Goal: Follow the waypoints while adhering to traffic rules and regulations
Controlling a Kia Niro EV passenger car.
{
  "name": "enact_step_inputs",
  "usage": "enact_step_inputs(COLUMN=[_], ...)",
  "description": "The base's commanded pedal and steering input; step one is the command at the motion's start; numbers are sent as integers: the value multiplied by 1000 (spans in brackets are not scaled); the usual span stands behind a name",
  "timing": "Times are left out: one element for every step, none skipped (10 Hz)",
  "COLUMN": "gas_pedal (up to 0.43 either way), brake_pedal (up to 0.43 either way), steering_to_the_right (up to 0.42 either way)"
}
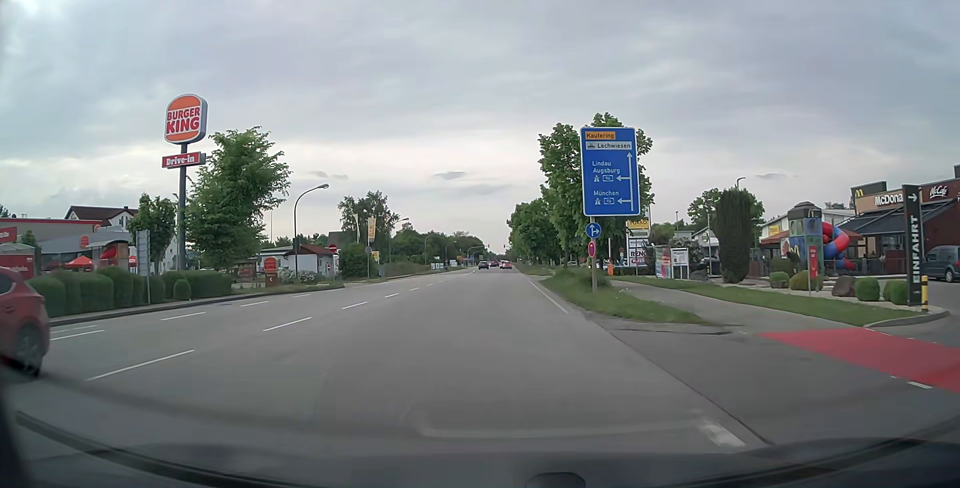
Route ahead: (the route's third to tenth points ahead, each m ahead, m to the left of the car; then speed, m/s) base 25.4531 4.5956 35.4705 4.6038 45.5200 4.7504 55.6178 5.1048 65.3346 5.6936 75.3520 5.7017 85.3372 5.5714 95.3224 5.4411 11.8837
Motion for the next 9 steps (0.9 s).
enact_step_inputs(gas_pedal=[240, 240, 220, 209, 209, 209, 209, 209, 209], brake_pedal=[0, 0, 0, 0, 0, 0, 0, 0, 0], steering_to_the_right=[-1, -1, 0, 0, 0, 0, 0, 0, 0])
